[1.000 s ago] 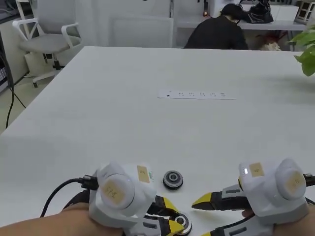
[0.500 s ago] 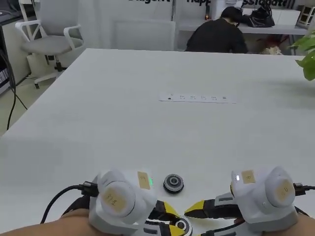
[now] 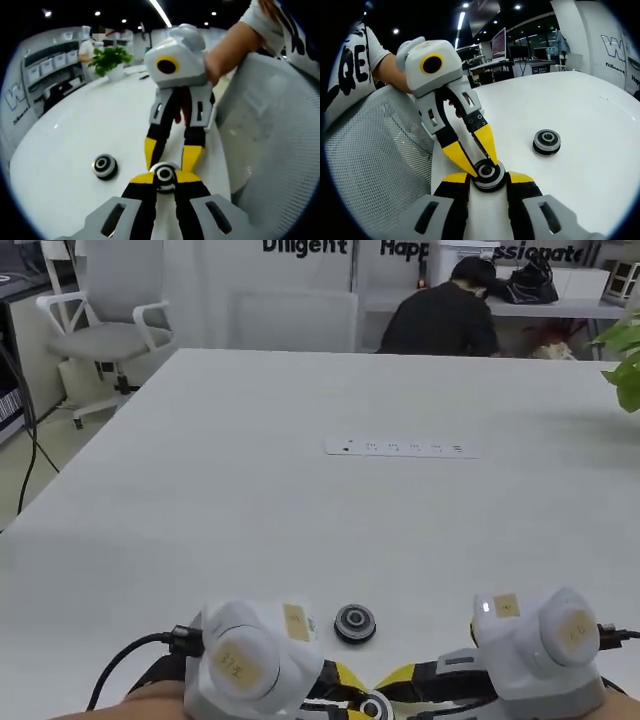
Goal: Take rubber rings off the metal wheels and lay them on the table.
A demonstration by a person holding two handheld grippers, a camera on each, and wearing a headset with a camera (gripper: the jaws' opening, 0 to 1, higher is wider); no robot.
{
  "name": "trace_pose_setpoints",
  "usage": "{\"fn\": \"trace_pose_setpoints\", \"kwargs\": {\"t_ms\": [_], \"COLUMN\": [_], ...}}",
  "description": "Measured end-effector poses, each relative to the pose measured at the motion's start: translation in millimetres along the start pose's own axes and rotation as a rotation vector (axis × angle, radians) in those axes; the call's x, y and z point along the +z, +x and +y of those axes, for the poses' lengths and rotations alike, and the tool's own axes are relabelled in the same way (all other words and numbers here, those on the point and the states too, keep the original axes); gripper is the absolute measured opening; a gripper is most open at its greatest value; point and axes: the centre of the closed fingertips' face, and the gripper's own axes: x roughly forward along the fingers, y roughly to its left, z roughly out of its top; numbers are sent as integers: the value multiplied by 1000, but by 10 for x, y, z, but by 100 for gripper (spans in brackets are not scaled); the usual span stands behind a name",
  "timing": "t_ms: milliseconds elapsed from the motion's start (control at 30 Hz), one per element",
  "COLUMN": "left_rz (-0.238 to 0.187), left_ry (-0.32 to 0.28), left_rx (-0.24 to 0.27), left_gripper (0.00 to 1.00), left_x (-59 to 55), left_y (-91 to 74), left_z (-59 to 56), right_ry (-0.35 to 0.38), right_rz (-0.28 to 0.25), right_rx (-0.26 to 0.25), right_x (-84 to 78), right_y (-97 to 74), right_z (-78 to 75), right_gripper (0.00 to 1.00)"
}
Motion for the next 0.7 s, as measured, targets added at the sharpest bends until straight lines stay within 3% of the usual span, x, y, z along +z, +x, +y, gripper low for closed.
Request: {"fn": "trace_pose_setpoints", "kwargs": {"t_ms": [700], "left_rz": [11], "left_ry": [13], "left_rx": [1], "left_gripper": [13], "left_x": [-5], "left_y": [9], "left_z": [-1], "right_ry": [-3], "right_rz": [21], "right_rx": [-4], "right_x": [-10], "right_y": [-61], "right_z": [14], "right_gripper": [24]}}
